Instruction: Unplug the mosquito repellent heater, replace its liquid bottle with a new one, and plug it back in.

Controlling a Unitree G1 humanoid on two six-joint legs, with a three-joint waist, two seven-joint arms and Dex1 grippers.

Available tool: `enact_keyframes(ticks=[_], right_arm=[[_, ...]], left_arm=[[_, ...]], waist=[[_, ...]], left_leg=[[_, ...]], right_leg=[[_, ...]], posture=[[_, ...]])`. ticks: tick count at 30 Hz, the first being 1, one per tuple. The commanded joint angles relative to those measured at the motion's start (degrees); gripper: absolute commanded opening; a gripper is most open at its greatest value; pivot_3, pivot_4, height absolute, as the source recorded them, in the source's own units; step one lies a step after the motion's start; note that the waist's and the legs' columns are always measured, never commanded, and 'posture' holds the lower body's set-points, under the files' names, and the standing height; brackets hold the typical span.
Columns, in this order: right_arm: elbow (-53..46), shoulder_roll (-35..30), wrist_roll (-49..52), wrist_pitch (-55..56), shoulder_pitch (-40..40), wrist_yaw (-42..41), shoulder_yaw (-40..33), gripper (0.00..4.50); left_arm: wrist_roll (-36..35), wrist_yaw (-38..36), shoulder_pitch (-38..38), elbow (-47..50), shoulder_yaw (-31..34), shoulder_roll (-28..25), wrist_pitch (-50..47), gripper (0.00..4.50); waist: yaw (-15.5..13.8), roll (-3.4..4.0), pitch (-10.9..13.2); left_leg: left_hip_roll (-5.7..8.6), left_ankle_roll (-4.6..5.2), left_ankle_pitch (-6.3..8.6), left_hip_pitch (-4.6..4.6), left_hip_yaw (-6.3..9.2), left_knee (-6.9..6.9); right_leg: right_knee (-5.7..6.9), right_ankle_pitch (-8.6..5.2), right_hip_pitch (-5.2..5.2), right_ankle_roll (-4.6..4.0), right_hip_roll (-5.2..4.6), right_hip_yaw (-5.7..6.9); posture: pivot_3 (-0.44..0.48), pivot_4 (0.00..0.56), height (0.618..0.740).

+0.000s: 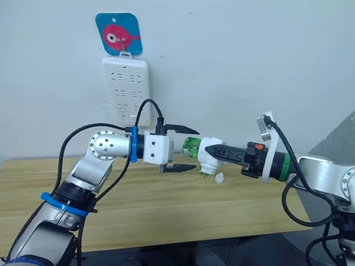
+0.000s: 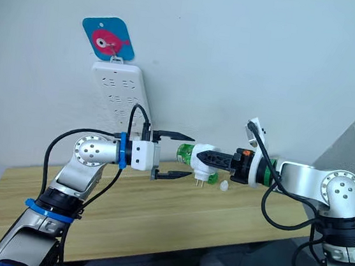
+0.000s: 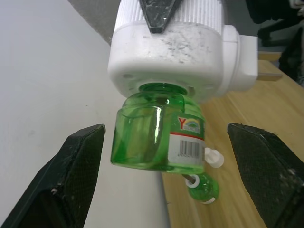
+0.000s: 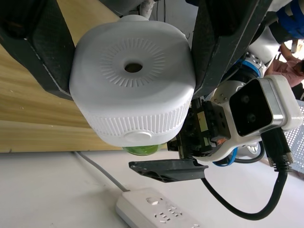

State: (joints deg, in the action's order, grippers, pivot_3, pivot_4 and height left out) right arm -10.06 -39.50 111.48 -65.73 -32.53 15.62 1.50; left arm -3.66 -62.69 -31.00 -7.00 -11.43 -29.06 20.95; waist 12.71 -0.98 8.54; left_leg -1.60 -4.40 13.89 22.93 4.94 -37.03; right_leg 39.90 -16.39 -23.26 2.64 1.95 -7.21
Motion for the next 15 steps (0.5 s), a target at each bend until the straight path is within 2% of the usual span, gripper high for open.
enact_keyframes(ticks=[1, 10, 15], right_arm=[[-2.2, 0.99, 1.52, 1.2, -0.26, 1.05, -2.26, 2.94], [-2.6, 2.22, 1.52, 1.14, 0.46, 2.17, -2.97, 2.94], [-2.24, 1.39, 1.52, 0.08, 0.41, -0.11, -3.21, 2.94]], left_arm=[[0.22, 1.39, -1.36, 0.29, -0.13, 0.35, 2.61, 4.28], [-0.1, 4.77, -1.86, -5.05, 1.19, 0.3, 11.49, 4.28], [-5.19, 1.92, -1.47, -5.63, 1.37, -0.15, 9.56, 4.28]], waist=[[0.05, 0.0, 0.0], [0.12, 0.01, -0.01], [0.14, 0.01, -0.01]], left_leg=[[0.0, 0.0, 0.0, 0.0, 0.0, 0.0], [-0.01, 0.0, 0.0, -0.01, 0.01, 0.0], [-0.01, 0.0, 0.0, 0.0, 0.01, 0.0]], right_leg=[[0.0, 0.0, 0.0, 0.0, 0.0, 0.0], [0.01, 0.05, 0.0, -0.08, 0.0, 0.01], [0.01, 0.05, 0.0, -0.08, 0.0, 0.01]], posture=[[-0.249, 0.083, 0.74], [-0.248, 0.085, 0.74], [-0.249, 0.082, 0.74]])
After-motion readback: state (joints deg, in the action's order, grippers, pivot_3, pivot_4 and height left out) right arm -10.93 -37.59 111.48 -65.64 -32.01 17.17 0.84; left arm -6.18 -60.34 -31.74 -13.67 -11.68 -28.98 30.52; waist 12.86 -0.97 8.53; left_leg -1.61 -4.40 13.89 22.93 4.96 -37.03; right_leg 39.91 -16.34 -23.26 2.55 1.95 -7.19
